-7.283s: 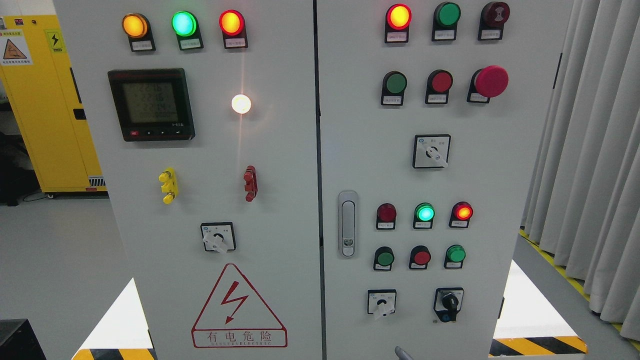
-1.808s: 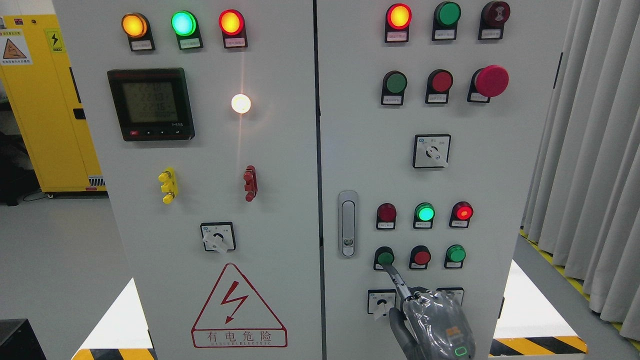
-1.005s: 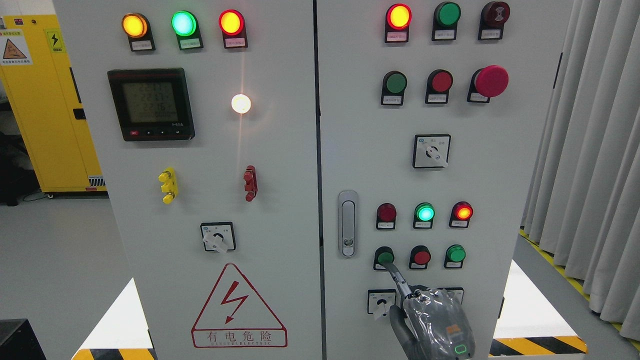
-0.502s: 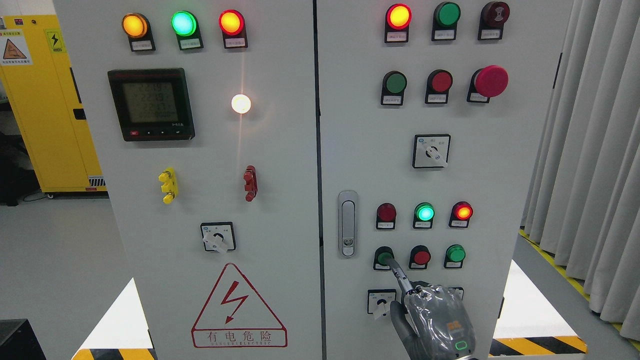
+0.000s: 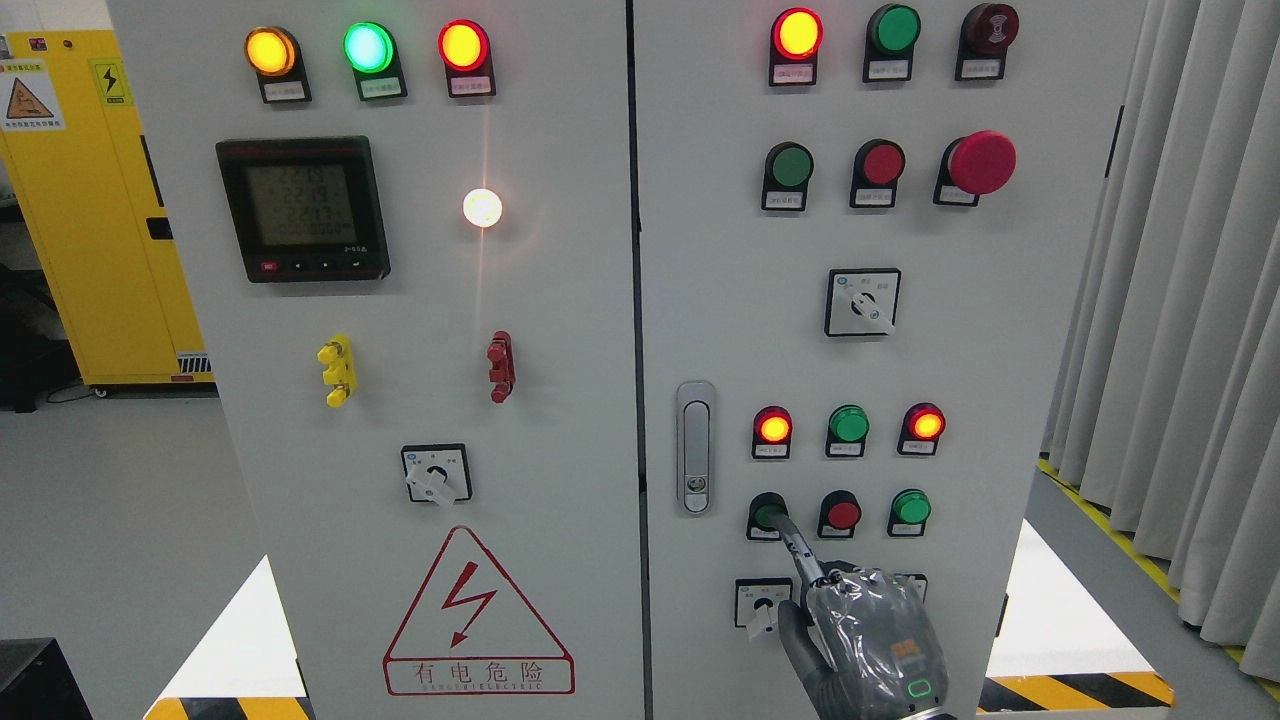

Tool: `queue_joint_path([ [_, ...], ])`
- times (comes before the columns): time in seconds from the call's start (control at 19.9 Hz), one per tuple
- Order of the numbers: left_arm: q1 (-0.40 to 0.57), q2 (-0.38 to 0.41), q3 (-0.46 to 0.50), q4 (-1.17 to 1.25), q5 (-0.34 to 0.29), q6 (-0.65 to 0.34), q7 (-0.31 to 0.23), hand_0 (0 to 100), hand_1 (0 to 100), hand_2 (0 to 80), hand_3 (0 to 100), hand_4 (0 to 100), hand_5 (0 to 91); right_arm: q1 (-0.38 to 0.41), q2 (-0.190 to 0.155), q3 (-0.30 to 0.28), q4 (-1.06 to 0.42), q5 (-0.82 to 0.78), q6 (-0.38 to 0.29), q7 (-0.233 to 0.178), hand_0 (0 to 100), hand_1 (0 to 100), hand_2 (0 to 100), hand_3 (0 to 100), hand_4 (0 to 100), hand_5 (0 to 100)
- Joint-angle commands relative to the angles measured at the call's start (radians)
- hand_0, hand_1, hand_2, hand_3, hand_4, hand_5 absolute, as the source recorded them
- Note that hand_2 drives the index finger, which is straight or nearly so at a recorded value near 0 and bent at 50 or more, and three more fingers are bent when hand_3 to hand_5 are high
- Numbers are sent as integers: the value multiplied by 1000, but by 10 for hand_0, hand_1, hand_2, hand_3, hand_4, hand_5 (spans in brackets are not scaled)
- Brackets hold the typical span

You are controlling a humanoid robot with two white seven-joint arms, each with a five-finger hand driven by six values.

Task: Press green start button

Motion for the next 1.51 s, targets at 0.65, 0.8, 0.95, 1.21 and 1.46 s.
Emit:
queue_joint_path([
  [0.65, 0, 0, 0, 0, 0, 0, 0, 120, 556, 0, 0, 0, 0, 0, 2, -26, 6, -5, 1, 9, 785, 890, 0, 783, 835, 888],
  [0.8, 0, 0, 0, 0, 0, 0, 0, 120, 556, 0, 0, 0, 0, 0, 2, -28, 0, -5, 1, 6, 785, 890, 0, 783, 834, 888],
  [0.95, 0, 0, 0, 0, 0, 0, 0, 120, 556, 0, 0, 0, 0, 6, 2, -28, -17, -6, -1, 1, 786, 890, 0, 783, 835, 889],
  [1.21, 0, 0, 0, 0, 0, 0, 0, 120, 556, 0, 0, 0, 0, 31, 3, -23, -54, -14, -2, -16, 793, 891, 0, 782, 835, 889],
  [1.46, 0, 0, 0, 0, 0, 0, 0, 120, 556, 0, 0, 0, 0, 58, 3, -20, -81, -17, -4, -45, 807, 893, 0, 782, 833, 890],
])
